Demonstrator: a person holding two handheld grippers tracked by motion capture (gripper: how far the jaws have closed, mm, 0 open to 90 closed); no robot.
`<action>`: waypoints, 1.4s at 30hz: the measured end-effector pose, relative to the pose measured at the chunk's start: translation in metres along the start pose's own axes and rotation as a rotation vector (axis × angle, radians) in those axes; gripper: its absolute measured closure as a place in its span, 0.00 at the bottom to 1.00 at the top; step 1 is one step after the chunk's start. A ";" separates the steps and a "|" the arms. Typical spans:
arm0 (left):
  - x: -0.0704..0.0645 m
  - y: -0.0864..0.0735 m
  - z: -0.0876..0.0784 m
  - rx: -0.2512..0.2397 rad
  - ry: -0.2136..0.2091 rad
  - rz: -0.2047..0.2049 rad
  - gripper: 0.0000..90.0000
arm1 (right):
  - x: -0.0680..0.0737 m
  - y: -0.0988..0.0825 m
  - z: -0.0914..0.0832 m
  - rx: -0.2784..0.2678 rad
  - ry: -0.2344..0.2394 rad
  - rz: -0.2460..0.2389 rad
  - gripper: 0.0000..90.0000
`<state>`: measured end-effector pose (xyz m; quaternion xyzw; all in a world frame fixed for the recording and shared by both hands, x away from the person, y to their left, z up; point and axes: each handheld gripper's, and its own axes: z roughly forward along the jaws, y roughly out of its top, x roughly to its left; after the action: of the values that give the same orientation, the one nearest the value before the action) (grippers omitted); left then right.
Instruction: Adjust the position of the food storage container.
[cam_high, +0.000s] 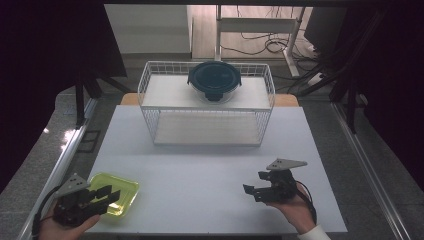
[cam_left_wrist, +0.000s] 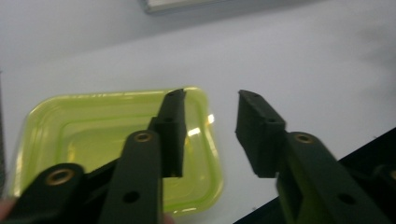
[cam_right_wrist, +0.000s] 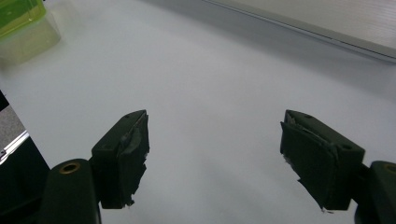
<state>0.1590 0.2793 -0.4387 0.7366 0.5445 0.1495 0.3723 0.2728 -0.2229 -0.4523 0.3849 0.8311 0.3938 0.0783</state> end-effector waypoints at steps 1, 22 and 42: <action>0.003 -0.001 -0.001 0.008 0.001 -0.004 0.76 | 0.000 0.000 0.000 0.002 -0.002 -0.003 0.26; 0.020 -0.050 0.012 0.298 -0.053 0.066 1.00 | 0.000 -0.001 0.005 0.021 -0.004 -0.002 0.26; 0.003 -0.043 0.053 0.308 0.002 0.064 1.00 | -0.004 -0.003 0.006 0.036 -0.021 0.007 0.26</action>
<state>0.1637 0.2673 -0.5058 0.8019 0.5374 0.0768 0.2495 0.2770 -0.2233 -0.4593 0.3932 0.8358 0.3749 0.0790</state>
